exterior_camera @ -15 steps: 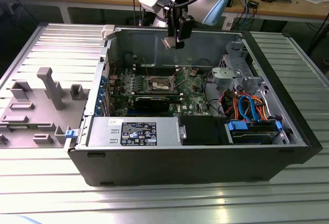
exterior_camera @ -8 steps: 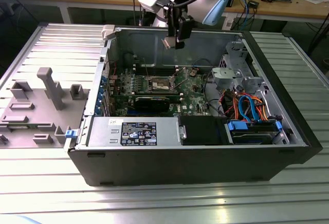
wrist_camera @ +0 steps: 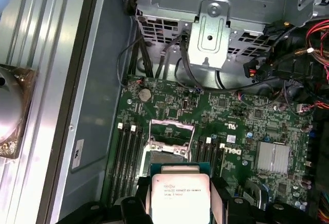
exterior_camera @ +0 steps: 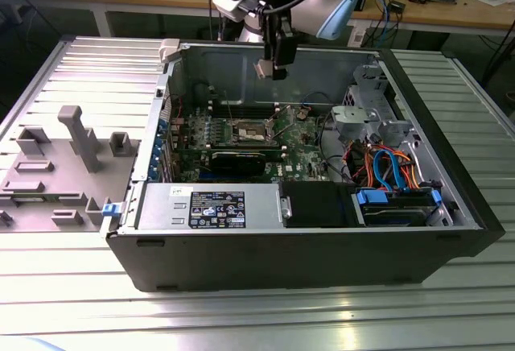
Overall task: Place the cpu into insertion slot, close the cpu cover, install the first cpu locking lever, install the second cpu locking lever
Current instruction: 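Place the cpu into insertion slot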
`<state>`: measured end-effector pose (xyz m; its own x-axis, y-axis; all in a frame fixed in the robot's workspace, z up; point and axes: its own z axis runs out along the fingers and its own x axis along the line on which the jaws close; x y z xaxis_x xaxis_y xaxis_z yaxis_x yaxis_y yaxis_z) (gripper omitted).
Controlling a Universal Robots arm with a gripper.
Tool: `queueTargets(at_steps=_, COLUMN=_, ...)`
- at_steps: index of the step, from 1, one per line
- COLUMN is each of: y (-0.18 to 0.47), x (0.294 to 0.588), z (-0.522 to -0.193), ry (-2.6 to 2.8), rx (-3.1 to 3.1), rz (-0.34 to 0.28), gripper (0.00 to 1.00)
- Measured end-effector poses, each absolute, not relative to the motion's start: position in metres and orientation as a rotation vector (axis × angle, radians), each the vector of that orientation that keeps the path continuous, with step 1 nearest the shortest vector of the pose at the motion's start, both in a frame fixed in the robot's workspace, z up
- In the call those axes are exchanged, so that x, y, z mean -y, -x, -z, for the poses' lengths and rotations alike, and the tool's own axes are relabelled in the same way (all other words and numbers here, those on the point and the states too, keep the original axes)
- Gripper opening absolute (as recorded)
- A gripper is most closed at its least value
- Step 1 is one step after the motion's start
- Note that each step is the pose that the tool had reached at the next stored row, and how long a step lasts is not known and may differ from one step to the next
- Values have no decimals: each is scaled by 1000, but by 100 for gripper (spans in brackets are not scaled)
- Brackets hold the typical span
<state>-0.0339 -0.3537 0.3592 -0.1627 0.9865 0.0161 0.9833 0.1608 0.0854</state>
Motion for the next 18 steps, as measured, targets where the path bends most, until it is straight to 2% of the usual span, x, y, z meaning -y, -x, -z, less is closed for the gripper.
queueTargets(at_steps=18, y=34, x=354, z=-355, ry=-2013, rx=-2353, rz=-117, gripper=55)
